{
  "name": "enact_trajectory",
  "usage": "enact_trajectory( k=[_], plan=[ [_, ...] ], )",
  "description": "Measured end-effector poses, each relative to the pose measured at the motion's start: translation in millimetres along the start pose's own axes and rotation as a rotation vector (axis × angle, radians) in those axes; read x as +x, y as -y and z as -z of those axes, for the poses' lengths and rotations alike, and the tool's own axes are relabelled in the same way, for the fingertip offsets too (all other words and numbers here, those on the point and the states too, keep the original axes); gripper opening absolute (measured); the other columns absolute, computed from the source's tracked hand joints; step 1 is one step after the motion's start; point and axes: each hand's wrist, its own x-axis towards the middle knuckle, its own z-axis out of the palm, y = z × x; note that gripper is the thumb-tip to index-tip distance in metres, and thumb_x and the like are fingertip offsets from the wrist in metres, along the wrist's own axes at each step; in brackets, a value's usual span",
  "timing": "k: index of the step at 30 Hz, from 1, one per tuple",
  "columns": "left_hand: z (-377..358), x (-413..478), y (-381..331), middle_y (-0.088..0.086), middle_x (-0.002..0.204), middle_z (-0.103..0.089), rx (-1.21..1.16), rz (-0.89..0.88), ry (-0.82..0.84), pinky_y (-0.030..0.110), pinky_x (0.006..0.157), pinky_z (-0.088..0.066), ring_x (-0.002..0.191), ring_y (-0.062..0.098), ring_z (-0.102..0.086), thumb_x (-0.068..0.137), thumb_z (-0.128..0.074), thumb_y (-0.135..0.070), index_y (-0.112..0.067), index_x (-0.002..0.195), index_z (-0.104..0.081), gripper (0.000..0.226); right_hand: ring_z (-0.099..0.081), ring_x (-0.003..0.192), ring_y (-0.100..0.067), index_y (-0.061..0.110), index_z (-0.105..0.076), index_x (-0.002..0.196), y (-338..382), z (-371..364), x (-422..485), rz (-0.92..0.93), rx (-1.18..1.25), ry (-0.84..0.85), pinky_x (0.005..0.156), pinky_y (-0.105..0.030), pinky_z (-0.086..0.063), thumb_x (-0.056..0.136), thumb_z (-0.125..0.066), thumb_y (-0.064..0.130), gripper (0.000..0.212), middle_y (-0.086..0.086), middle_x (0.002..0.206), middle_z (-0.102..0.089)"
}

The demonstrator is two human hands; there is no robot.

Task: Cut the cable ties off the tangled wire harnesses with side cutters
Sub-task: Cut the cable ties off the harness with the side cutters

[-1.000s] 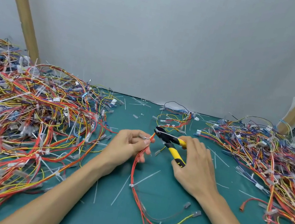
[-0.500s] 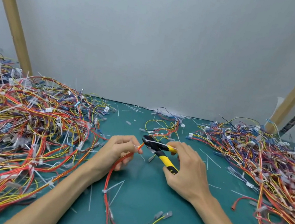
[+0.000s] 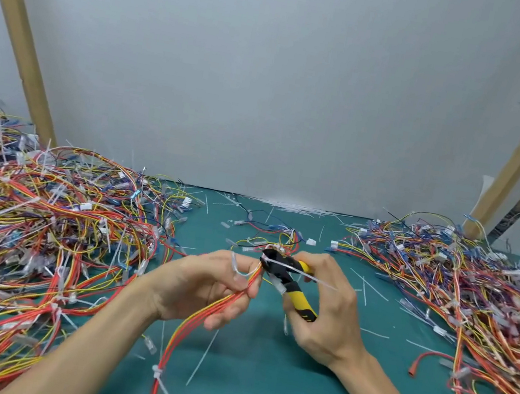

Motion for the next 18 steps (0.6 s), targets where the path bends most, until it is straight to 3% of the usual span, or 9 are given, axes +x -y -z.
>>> enact_trajectory(
  k=[3,7,10,14,18],
  plan=[
    [7.9,-4.5,4.2,0.008,0.057,-0.057,0.063,0.020,-0.180,0.019,0.042,-0.044,0.039,0.015,-0.052,0.079,-0.059,-0.020,-0.012,0.082,-0.062,0.008,-0.055,0.085,-0.016,0.019,-0.060,0.114,-3.7,0.1,0.3,-0.082,-0.069,0.083,0.075,-0.036,-0.049,0.067,-0.064,0.023,0.047,0.008,0.099,-0.059],
    [17.1,-8.2,12.0,0.008,0.068,-0.063,0.186,0.088,-0.334,0.019,0.045,-0.047,0.043,0.014,-0.056,0.086,-0.063,-0.027,-0.017,0.079,-0.067,0.013,-0.043,0.078,0.000,0.026,-0.060,0.113,-6.5,-2.3,-0.2,-0.121,-0.179,0.229,0.073,-0.022,-0.042,0.063,-0.065,0.032,0.050,0.018,0.092,-0.053],
    [23.3,-8.8,19.4,0.010,0.077,-0.067,0.290,0.118,-0.423,0.022,0.052,-0.049,0.052,0.016,-0.060,0.088,-0.063,-0.031,-0.012,0.089,-0.070,0.021,-0.045,0.078,-0.002,0.029,-0.059,0.111,-9.5,-4.3,-0.6,-0.133,-0.231,0.272,0.072,-0.021,-0.039,0.064,-0.068,0.036,0.048,0.023,0.090,-0.049],
    [26.6,-2.5,30.2,0.011,0.079,-0.068,0.382,-0.002,-0.639,0.023,0.054,-0.049,0.054,0.018,-0.059,0.085,-0.071,-0.031,-0.004,0.094,-0.067,0.028,-0.053,0.087,-0.010,0.030,-0.059,0.112,-12.2,-4.7,-0.8,-0.188,-0.262,0.259,0.074,-0.024,-0.040,0.067,-0.062,0.040,0.046,0.022,0.097,-0.054],
    [25.5,1.8,37.6,0.007,0.073,-0.068,0.489,-0.135,-0.788,0.021,0.049,-0.046,0.050,0.016,-0.056,0.088,-0.069,-0.020,-0.004,0.087,-0.066,0.016,-0.054,0.091,-0.013,0.033,-0.058,0.114,-15.3,-5.2,-0.9,-0.228,-0.271,0.281,0.078,-0.028,-0.045,0.067,-0.059,0.041,0.048,0.018,0.104,-0.059]
  ],
)
